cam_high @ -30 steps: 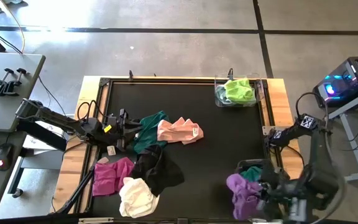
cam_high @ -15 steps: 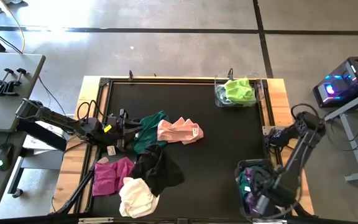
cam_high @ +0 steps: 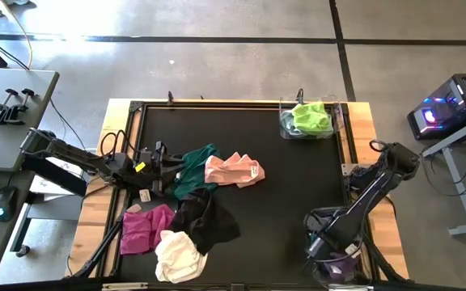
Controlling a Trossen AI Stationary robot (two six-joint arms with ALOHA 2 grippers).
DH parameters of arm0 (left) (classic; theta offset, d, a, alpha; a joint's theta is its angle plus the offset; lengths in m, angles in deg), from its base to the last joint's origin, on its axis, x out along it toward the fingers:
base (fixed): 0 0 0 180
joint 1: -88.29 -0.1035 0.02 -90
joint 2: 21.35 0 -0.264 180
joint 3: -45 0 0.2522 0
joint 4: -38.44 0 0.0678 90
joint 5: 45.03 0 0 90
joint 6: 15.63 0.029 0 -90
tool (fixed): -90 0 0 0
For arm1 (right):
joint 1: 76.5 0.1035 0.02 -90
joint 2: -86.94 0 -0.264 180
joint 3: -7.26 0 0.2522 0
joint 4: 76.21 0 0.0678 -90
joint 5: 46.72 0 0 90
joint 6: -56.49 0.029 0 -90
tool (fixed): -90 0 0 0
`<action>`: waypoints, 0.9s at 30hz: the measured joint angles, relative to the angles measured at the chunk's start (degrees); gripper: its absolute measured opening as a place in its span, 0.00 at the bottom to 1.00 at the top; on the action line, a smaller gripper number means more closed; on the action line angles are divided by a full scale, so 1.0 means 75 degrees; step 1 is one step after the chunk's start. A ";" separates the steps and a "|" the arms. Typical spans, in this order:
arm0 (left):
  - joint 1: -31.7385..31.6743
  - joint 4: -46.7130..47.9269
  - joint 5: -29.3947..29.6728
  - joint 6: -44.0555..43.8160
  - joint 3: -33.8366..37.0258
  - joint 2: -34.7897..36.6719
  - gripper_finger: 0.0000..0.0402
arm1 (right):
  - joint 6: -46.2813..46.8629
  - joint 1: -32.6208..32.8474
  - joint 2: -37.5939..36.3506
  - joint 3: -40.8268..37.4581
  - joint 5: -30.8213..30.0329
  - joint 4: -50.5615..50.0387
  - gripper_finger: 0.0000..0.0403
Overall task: Sort towels by color in basket
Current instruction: Put the violet towel into the bottom transparent bin
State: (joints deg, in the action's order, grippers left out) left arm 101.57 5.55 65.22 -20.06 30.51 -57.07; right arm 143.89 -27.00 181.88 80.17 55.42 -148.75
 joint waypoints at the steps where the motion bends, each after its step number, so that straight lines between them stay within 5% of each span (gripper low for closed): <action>1: 0.0000 0.0002 0.0000 -0.0003 0.0000 0.0000 0.19 | -0.0001 0.0000 0.0000 0.0070 -0.0006 -0.0075 0.15; 8: -0.0003 -0.0004 0.0079 0.0006 0.0000 0.0000 0.19 | 0.0219 0.0019 0.0000 0.1750 -0.0028 -0.2068 0.35; 15: -0.0012 0.0122 0.0175 0.0058 0.0000 0.0000 0.19 | 0.2266 0.0216 -0.0015 0.3162 -0.0385 -0.3336 0.37; 21: -0.0017 0.0052 0.0204 0.0076 0.0000 -0.0003 0.19 | 0.2416 0.0337 -0.0017 0.2397 -0.0360 -0.2808 0.29; 27: -0.0017 0.0040 0.0221 0.0079 0.0000 0.0000 0.19 | 0.1896 0.0286 -0.0015 0.0969 -0.0065 -0.0188 0.22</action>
State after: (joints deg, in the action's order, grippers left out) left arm 101.44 5.85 66.88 -19.47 30.51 -57.07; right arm 158.11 -24.86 181.77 87.44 54.94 -150.16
